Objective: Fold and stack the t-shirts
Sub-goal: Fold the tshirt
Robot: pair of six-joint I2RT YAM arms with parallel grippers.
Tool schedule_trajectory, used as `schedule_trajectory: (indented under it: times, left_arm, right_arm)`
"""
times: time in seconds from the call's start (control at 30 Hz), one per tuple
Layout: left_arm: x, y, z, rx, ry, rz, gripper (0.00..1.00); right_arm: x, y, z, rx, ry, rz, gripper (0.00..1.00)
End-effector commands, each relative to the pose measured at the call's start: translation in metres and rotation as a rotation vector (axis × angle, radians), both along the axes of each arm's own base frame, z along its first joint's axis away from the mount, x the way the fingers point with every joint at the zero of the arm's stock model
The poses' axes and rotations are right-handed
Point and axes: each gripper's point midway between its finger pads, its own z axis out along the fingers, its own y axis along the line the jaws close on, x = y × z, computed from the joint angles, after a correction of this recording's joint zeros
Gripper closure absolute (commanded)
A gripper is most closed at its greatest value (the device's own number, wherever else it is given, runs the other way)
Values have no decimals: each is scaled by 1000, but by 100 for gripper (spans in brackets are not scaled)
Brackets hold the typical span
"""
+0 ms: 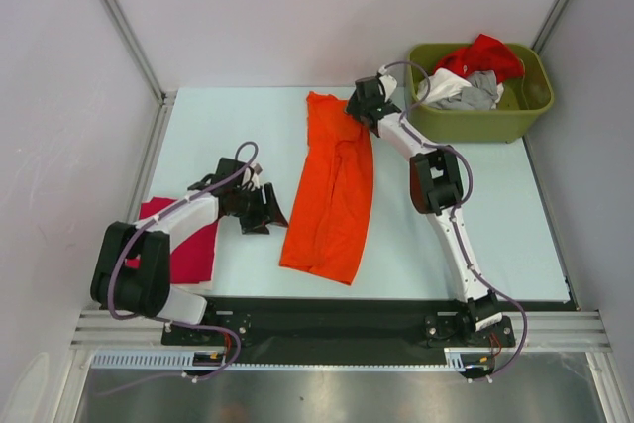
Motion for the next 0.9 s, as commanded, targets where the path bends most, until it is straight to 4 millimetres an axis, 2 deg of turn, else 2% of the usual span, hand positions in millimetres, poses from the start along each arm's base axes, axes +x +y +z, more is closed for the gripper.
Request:
schedule_trajectory:
  times: [0.0, 0.07, 0.17, 0.2, 0.23, 0.3, 0.33, 0.43, 0.47, 0.5, 0.53, 0.57, 0.6, 0.67, 0.7, 0.73, 0.77, 0.8, 0.83, 0.87]
  left_arm:
    - [-11, -13, -12, -57, 46, -18, 32]
    - [-21, -15, -20, -68, 86, -12, 33]
    - [-31, -16, -27, -80, 110, -11, 33]
    - [-34, -17, -29, -85, 118, -16, 33]
    - [-38, -17, -31, -86, 128, -25, 34]
    - [-47, -16, -36, -75, 142, -33, 34]
    - [-50, -15, -38, -70, 143, -35, 34]
    - [-61, -14, -44, -54, 163, -45, 35]
    - [-68, -15, -48, -48, 178, -54, 35]
    - [-71, -14, -51, -42, 190, -56, 35]
    - [-75, -13, -53, -29, 202, -49, 36]
    - [-82, -12, -57, -20, 219, -51, 37]
    - [-86, -12, -59, -12, 228, -50, 37]
    - [-94, -8, -64, 18, 233, -41, 38]
    - [-96, -7, -65, 27, 234, -40, 38]
    - [-99, -6, -67, 36, 239, -36, 40]
    - [-102, -4, -71, 52, 246, -31, 42]
    - [-104, -4, -72, 57, 252, -26, 43]
    - [-105, -4, -73, 58, 260, -16, 45]
    - [-108, -2, -77, 65, 269, -6, 47]
  right_arm:
    - [5, -9, -15, -11, 44, 100, 32]
    - [8, -22, -7, -27, 41, 115, 25]
    - [-1, -37, 21, -53, 69, 131, 14]
    - [-9, -43, 24, -61, 104, 141, 12]
    - [-14, -46, 45, -87, 89, 160, 11]
    - [-26, -49, 60, -124, 107, 182, 5]
    - [-31, -51, 83, -134, 90, 187, 4]
    - [-56, -63, 100, -180, 148, 196, 0]
    - [-64, -65, 122, -181, 133, 200, 0]
    - [-80, -70, 116, -192, 191, 208, 0]
    - [-90, -67, 120, -190, 202, 228, 0]
    - [-104, -67, 143, -176, 178, 249, 0]
    - [-123, -64, 125, -162, 240, 285, 1]
    - [-152, -56, 124, -134, 270, 334, 0]
    - [-168, -43, 151, -79, 217, 390, 0]
    - [-195, -42, 121, -67, 298, 423, 0]
    - [-210, -25, 122, -24, 284, 491, 0]
    - [-231, -23, 139, 2, 253, 513, 0]
    - [-259, -25, 109, 16, 331, 527, 1]
    - [-275, -17, 106, 41, 323, 556, 1]
